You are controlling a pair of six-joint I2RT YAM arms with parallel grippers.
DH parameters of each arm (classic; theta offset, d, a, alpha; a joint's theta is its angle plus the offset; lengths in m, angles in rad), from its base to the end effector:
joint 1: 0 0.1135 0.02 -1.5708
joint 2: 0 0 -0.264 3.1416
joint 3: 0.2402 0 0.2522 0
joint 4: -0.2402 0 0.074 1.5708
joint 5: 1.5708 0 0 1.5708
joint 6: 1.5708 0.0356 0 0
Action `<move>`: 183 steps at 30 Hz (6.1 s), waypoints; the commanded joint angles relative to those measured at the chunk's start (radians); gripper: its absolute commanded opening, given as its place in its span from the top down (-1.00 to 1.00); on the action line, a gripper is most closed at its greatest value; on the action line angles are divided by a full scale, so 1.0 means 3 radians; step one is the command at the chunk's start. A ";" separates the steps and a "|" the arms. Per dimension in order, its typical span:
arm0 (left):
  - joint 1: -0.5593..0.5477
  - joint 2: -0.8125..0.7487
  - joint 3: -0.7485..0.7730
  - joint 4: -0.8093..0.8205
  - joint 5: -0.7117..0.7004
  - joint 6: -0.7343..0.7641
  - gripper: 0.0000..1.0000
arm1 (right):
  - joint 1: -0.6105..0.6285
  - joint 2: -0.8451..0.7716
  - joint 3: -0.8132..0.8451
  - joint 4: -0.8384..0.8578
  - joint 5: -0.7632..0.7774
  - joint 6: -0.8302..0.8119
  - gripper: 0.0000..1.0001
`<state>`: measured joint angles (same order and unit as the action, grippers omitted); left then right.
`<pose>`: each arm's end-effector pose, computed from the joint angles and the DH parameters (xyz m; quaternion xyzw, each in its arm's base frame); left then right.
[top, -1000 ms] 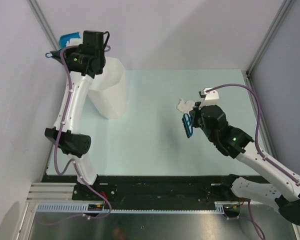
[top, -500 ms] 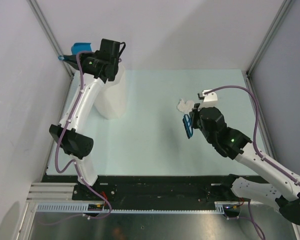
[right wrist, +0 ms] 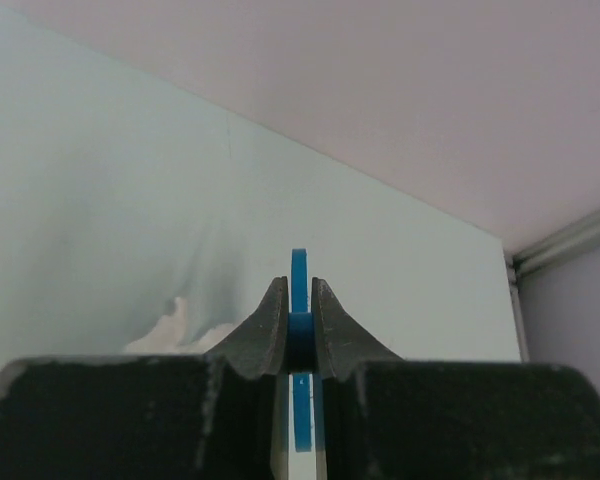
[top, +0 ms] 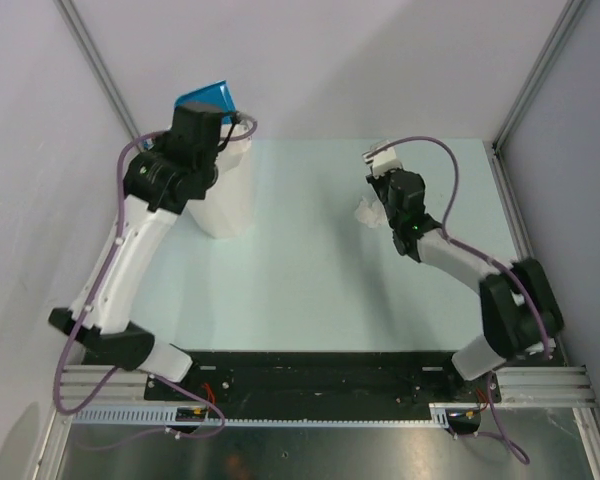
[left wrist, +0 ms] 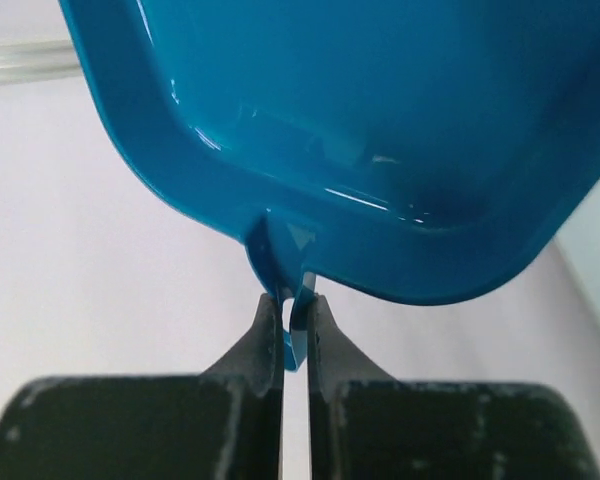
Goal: Sweep away the paper scraps from the table
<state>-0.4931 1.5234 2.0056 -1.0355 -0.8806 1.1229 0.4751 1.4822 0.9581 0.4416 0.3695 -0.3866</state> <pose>0.2587 -0.1079 0.4932 0.4277 0.6960 0.4904 0.3037 0.3132 0.1466 0.2970 -0.1890 0.7090 -0.1056 0.6711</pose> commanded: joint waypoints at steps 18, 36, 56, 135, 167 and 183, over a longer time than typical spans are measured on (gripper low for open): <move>-0.0120 -0.1908 -0.3279 -0.0030 0.2148 -0.1871 1.00 | 0.0920 0.0930 0.0800 -0.1287 -0.0751 -0.0563 1.00; -0.0667 -0.0386 -0.3766 0.0654 0.2240 -0.1979 1.00 | 0.0457 0.0177 0.0437 -0.1221 0.0292 0.1508 1.00; -0.0734 0.0991 -0.2953 0.0972 0.1386 -0.1744 1.00 | 0.0774 0.0576 0.0314 -0.1227 -0.0656 0.2750 1.00; 0.0238 0.0613 0.0707 0.0793 -0.0898 0.1412 1.00 | 0.0697 -0.2001 -0.0284 -0.2147 0.0666 0.1897 1.00; -0.0862 0.0802 -0.2804 0.1171 0.2465 -0.1938 1.00 | 0.0702 -0.1914 -0.0351 -0.2270 0.0241 0.1647 1.00; -0.0862 0.0226 -0.2968 0.1499 0.2679 -0.1780 -0.99 | 0.1044 -0.1428 -0.0504 -0.1667 0.0598 0.1299 1.00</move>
<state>-0.7460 1.7645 1.1210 -0.5858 -0.2150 0.5938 0.7151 1.0084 0.8017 -0.1844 0.4599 0.0639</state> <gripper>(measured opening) 0.985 0.098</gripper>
